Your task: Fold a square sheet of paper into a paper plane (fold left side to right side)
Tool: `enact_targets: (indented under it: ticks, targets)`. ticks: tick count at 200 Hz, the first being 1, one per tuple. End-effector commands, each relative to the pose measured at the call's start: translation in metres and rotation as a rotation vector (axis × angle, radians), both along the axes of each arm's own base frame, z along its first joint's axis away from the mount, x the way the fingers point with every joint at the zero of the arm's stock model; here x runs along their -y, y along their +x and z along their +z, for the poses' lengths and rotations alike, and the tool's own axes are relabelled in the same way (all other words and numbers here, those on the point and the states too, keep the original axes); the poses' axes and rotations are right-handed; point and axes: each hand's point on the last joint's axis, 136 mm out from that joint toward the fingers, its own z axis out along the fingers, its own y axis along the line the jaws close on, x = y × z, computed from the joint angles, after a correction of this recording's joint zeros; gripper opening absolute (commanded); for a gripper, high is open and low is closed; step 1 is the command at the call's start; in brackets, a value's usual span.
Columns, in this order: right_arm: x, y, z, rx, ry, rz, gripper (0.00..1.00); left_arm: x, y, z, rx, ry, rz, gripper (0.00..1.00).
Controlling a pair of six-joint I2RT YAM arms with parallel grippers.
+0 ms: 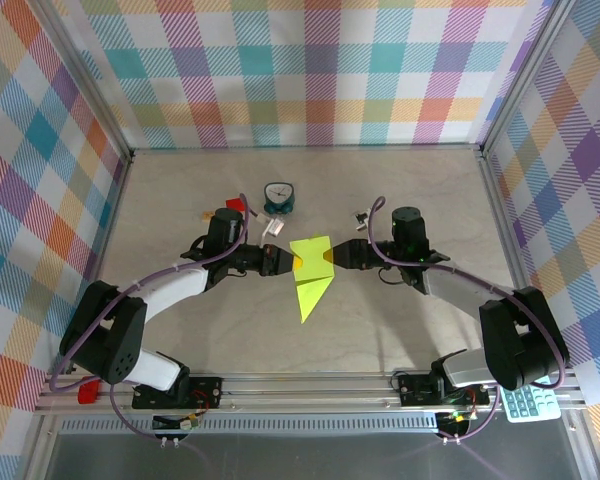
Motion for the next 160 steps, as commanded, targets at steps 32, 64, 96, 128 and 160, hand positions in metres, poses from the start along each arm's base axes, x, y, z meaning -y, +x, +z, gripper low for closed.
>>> enact_targets:
  ticks: [32,64,96,128,160]
  targets:
    - [-0.006,0.009,0.013,0.067,0.010,0.015,0.54,-0.002,-0.007,0.003,0.022,-0.005,-0.030,0.00]
    - [-0.011,0.014,0.011,0.058,0.006,0.020,0.47,-0.003,-0.007,0.000,0.015,-0.001,-0.030,0.00]
    - [-0.012,0.019,0.008,0.056,-0.005,0.001,0.41,-0.003,-0.007,-0.003,0.012,0.006,-0.024,0.00]
    - [-0.013,0.023,0.000,0.038,-0.017,-0.013,0.31,-0.004,-0.005,-0.013,-0.001,0.029,-0.012,0.00]
    - [-0.012,0.027,-0.009,0.018,-0.034,-0.033,0.17,-0.004,-0.003,-0.023,-0.022,0.046,-0.003,0.00]
